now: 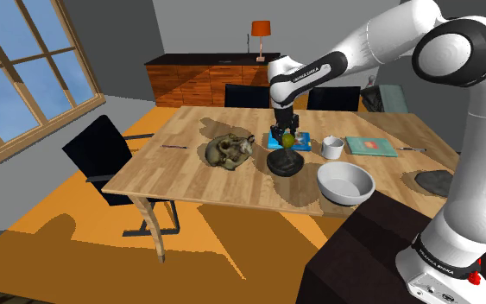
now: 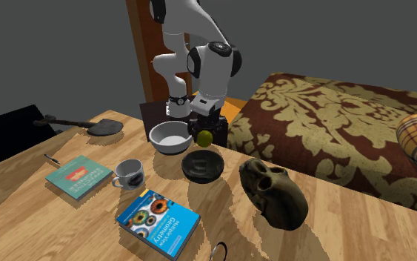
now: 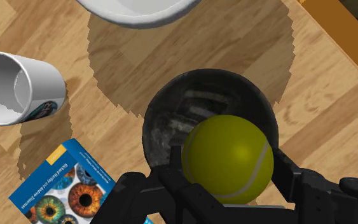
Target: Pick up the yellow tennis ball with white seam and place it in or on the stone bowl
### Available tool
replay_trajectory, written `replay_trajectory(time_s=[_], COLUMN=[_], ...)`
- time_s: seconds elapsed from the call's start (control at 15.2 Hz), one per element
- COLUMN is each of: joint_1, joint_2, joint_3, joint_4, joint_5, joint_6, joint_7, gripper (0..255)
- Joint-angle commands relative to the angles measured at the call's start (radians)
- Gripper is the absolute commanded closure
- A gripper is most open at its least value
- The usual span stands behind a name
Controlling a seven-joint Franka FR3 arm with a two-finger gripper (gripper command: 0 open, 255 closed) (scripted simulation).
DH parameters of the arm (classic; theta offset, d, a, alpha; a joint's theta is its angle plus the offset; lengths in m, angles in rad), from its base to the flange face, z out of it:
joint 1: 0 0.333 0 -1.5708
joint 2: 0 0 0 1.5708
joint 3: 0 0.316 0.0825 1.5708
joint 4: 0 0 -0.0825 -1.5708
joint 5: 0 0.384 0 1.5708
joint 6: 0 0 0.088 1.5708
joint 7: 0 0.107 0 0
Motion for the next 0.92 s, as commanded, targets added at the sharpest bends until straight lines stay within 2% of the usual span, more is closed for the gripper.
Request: replay_trajectory(time_s=[0.0,0.86], joint_1=[-0.010,-0.007], joint_2=[0.037,0.128], joint_3=[-0.007,-0.014], joint_4=[0.040,-0.012], joint_5=[-0.004,-0.020], joint_6=[-0.001,0.141], joint_7=[-0.017,0.003], gripper=[255,255])
